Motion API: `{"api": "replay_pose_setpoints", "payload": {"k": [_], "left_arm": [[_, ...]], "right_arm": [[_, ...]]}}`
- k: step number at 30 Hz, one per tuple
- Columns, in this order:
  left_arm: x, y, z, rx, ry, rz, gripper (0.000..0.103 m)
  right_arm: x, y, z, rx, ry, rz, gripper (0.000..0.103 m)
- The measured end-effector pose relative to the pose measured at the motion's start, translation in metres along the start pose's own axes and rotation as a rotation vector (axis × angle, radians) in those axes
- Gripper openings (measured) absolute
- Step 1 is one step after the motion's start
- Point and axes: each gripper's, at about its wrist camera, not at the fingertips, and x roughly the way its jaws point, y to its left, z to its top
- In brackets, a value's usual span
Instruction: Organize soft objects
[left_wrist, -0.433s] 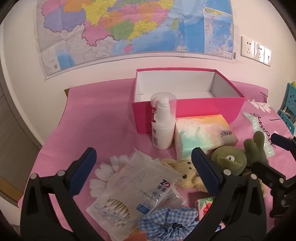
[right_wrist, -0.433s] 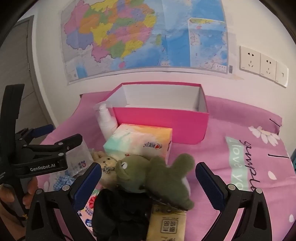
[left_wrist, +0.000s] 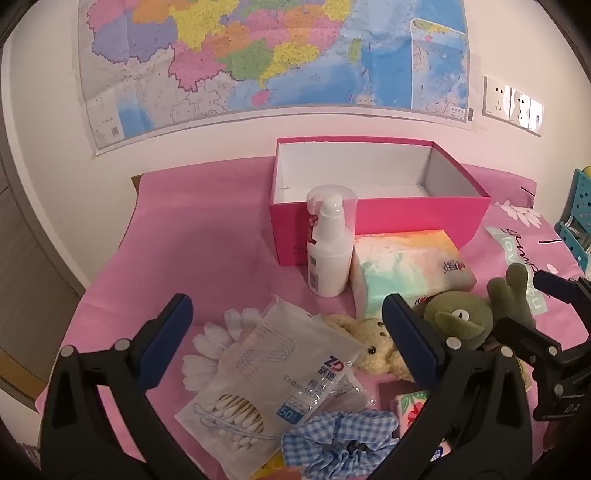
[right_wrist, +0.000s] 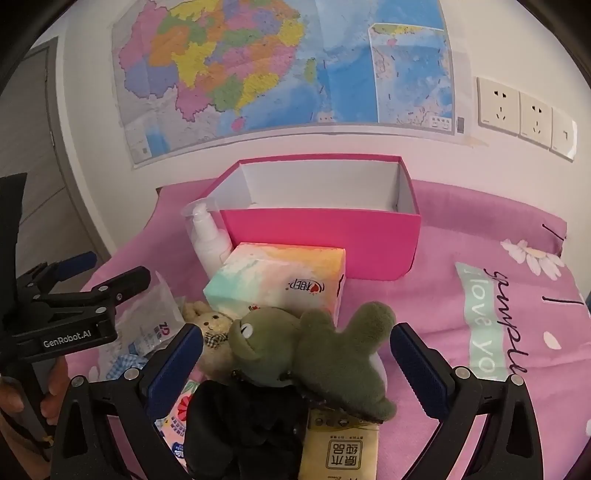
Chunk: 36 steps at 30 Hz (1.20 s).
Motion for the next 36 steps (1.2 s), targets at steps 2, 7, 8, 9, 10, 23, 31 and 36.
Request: {"api": "replay_pose_setpoints", "payload": {"k": [2, 7, 8, 9, 10, 23, 31, 36], "left_arm": [[0.0006, 0.0001, -0.0004, 0.000, 0.003, -0.004, 0.102], [0.0015, -0.0005, -0.0004, -0.002, 0.007, -0.007, 0.102], [0.0019, -0.0007, -0.0005, -0.003, 0.008, -0.008, 0.102], [0.0021, -0.0009, -0.0005, -0.003, 0.007, -0.007, 0.102], [0.0022, -0.0011, -0.0005, -0.003, 0.007, -0.005, 0.102], [0.0028, -0.0030, -0.0013, 0.000, 0.009, -0.006, 0.102], [0.0029, -0.0031, -0.0010, -0.003, 0.010, -0.006, 0.102], [0.0043, -0.0059, -0.0029, -0.001, 0.012, -0.003, 0.102]], "right_arm": [[0.0003, -0.0008, 0.0004, 0.002, 0.003, -0.003, 0.103], [0.0023, -0.0006, -0.0006, 0.005, 0.004, -0.005, 0.103], [0.0038, -0.0004, -0.0009, 0.006, 0.006, -0.008, 0.103], [0.0040, 0.0001, -0.0014, 0.006, 0.004, -0.008, 0.103], [0.0034, -0.0011, -0.0002, 0.006, 0.005, -0.005, 0.103], [0.0069, -0.0025, 0.0023, 0.008, 0.016, -0.010, 0.103], [0.0085, 0.0003, 0.0027, 0.004, 0.014, -0.011, 0.103], [0.0083, 0.0004, 0.0029, 0.003, 0.015, -0.009, 0.103]]}}
